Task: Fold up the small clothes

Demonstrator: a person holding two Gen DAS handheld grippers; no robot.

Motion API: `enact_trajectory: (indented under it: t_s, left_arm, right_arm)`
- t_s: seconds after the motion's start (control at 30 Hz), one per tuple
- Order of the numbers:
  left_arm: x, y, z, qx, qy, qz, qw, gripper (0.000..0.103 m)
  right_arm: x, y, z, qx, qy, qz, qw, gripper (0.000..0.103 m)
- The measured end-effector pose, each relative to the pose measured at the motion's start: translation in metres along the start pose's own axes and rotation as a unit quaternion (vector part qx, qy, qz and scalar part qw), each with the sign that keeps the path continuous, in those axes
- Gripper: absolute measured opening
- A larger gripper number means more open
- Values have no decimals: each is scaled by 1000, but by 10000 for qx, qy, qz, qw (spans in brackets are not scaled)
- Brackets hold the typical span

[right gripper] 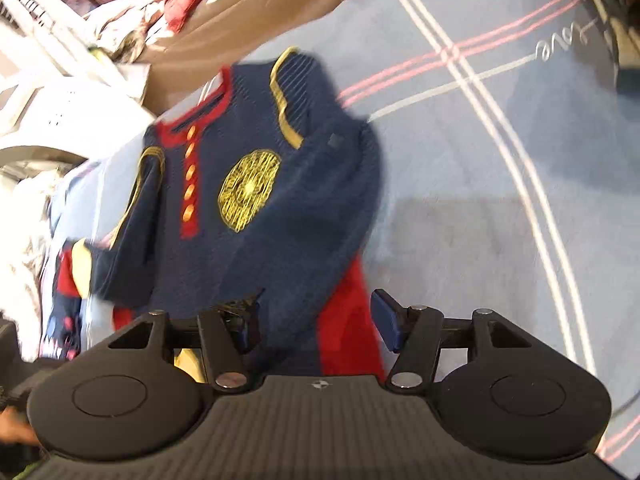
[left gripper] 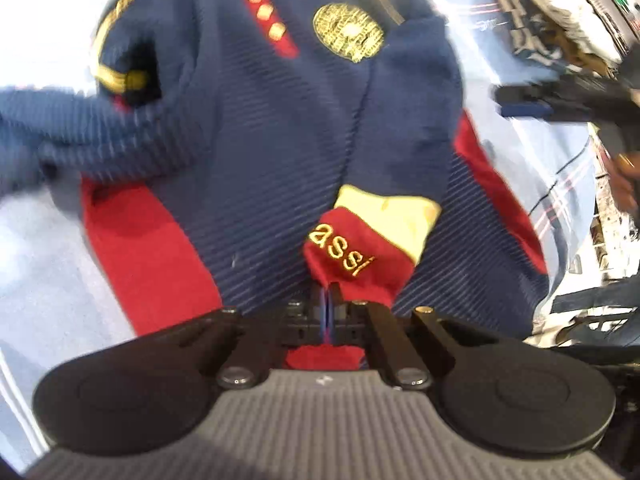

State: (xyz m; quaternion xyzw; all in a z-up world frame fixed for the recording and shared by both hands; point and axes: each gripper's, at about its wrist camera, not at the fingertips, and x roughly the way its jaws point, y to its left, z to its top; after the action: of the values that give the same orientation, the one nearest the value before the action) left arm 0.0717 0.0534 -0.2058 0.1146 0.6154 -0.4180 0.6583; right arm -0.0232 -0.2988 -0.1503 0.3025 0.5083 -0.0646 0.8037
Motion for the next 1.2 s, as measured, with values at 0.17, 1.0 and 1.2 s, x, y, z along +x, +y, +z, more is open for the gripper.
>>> enact_trajectory:
  t_s: [0.17,1.0,1.2]
  left_arm:
    - [-72,11,1,-303,-699,242,9968,1]
    - [-64,40,14,-964,-938,794,9877,1]
    - [-60,40,9,-971,-909,1018,9859,31]
  right_arm:
    - [10,4,44,-328,-278,-290,9987,102]
    - [98,37,189,-1239,514,-2168,9670,9]
    - [67,36,178,-1355,-354,-2405,9605,74]
